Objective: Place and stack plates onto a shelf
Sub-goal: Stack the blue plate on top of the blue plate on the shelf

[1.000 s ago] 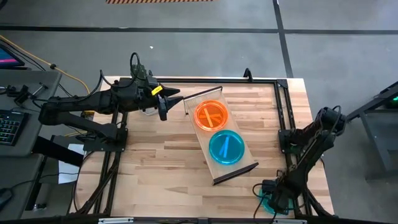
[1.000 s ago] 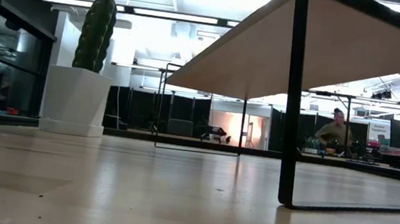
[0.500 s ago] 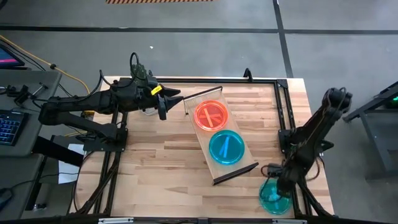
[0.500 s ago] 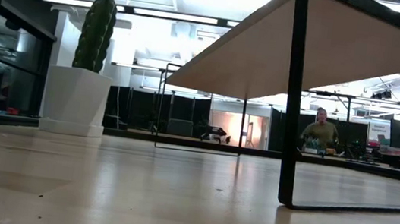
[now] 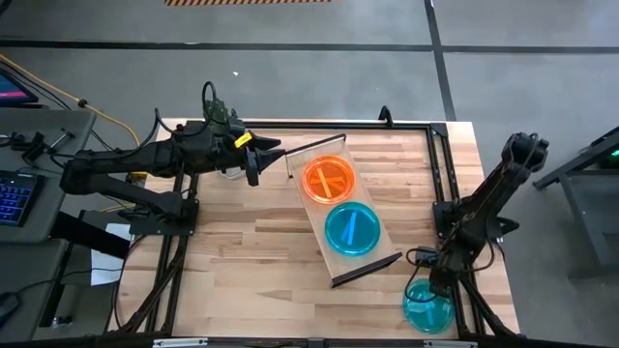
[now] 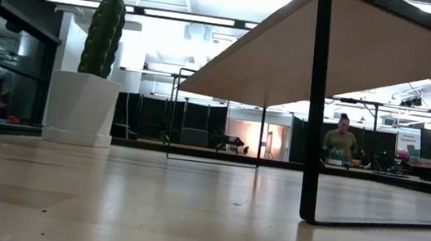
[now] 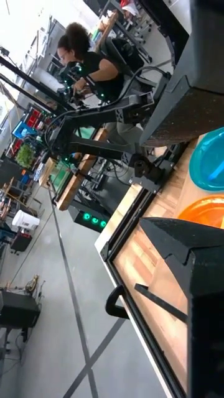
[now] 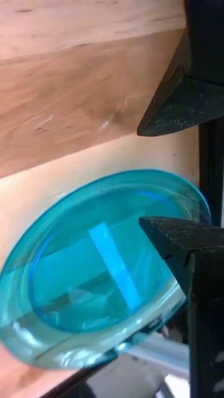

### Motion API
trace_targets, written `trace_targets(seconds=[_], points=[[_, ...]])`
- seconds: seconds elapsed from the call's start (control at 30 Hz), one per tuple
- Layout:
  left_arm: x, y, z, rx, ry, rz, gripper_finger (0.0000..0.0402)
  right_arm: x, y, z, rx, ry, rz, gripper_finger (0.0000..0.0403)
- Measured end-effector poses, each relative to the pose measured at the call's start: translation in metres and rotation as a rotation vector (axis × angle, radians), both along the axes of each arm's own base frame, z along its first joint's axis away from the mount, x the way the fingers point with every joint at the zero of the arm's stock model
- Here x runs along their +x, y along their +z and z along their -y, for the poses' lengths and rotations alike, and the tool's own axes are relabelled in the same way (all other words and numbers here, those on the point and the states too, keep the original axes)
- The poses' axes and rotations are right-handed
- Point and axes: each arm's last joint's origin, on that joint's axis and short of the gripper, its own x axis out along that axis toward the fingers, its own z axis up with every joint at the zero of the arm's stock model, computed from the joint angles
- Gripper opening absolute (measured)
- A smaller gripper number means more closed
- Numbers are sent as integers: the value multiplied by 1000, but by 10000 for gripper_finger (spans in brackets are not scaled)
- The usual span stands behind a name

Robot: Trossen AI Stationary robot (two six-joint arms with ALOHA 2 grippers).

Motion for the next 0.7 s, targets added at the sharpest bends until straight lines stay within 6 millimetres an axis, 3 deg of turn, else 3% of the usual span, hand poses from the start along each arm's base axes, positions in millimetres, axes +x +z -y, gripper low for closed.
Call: trace_targets(seconds=[0.4, 0.5, 0.7], points=[[0, 0, 0, 11, 0, -5, 186, 4, -12, -7, -37, 38, -23, 194], [0, 0, 0, 25, -2, -9, 186, 4, -13, -6, -36, 40, -31, 154], [0, 0, 0, 41, -4, -15, 186, 3, -14, -7, -29, 31, -49, 16]])
